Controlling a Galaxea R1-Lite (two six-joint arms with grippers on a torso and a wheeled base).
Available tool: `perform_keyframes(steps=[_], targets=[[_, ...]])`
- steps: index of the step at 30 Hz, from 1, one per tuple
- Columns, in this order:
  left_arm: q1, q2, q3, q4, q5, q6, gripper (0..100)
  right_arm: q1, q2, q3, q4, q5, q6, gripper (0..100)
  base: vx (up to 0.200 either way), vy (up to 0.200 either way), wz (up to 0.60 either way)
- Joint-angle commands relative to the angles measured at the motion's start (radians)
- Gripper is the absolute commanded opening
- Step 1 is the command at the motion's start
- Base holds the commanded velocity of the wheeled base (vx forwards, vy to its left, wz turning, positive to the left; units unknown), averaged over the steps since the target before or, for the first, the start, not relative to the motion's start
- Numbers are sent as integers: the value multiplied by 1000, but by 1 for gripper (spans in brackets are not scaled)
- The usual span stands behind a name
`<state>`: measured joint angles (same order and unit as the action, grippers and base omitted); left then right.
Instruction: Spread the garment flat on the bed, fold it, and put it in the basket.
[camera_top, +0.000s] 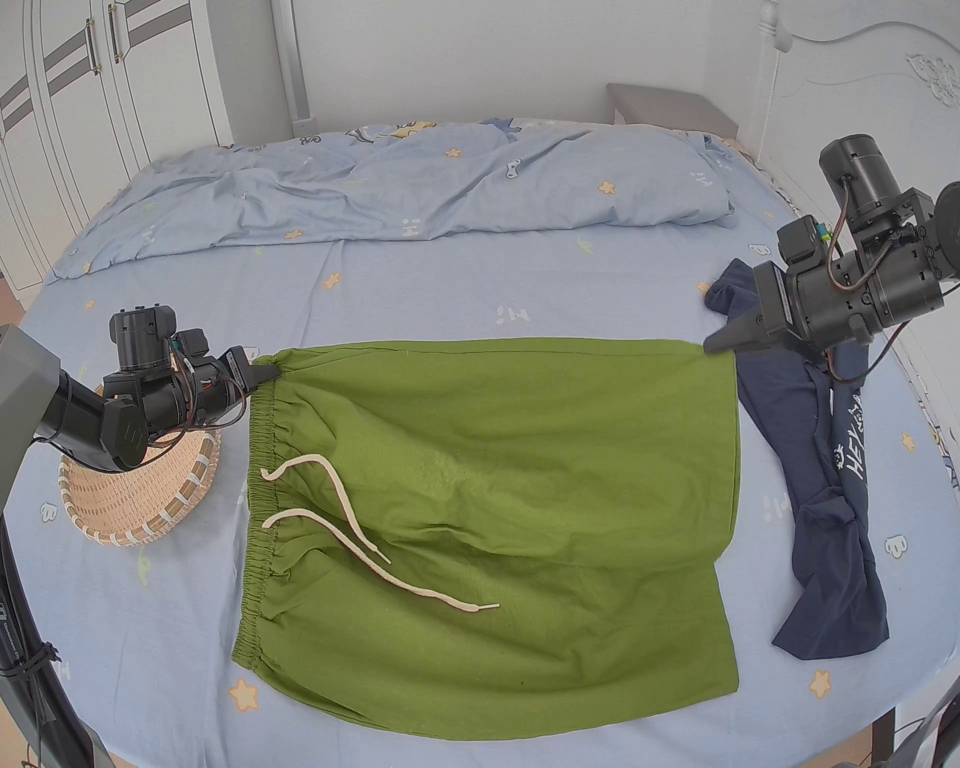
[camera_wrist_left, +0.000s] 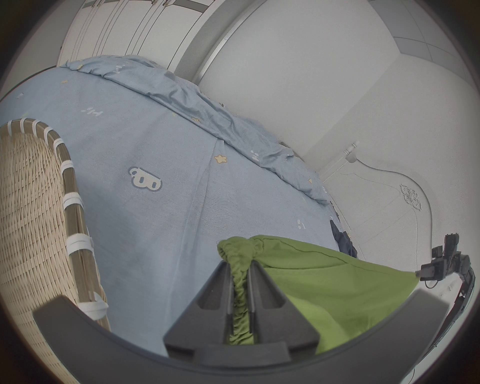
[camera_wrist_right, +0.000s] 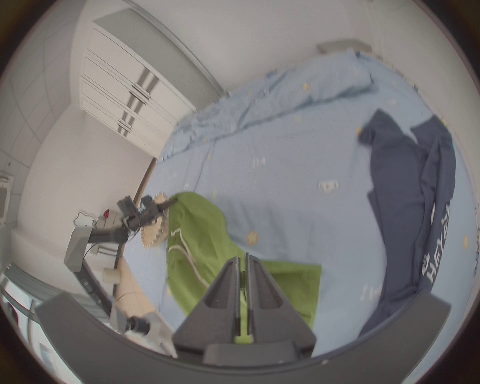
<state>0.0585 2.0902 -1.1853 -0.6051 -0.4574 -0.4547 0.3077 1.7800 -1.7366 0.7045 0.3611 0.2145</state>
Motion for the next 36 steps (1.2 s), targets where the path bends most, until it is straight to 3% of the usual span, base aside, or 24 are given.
perform_keyframes(steps=[1,2,7,9,15,19,36], targets=[[4,2,1,2,-9,-4,0,74,-17,327,-645,-208,71,0,0,0,0],[4,2,1,2,-9,-4,0,74,-17,327,-645,-208,71,0,0,0,0],[4,2,1,1,-9,-4,0,19,202,270,-985,-315,94,0,0,0,0],[4,2,1,1,-9,-4,0,10,220,292,-1039,-335,103,0,0,0,0],[4,2,1,1,-9,-4,0,-21,236,278,-1019,-335,86,0,0,0,0],[4,4,1,1,-9,-2,0,-90,349,210,-1128,-337,-17,0,0,0,0],[3,62,-97,1,57,1,0,-111,446,20,-1011,-298,-18,0,0,0,0]])
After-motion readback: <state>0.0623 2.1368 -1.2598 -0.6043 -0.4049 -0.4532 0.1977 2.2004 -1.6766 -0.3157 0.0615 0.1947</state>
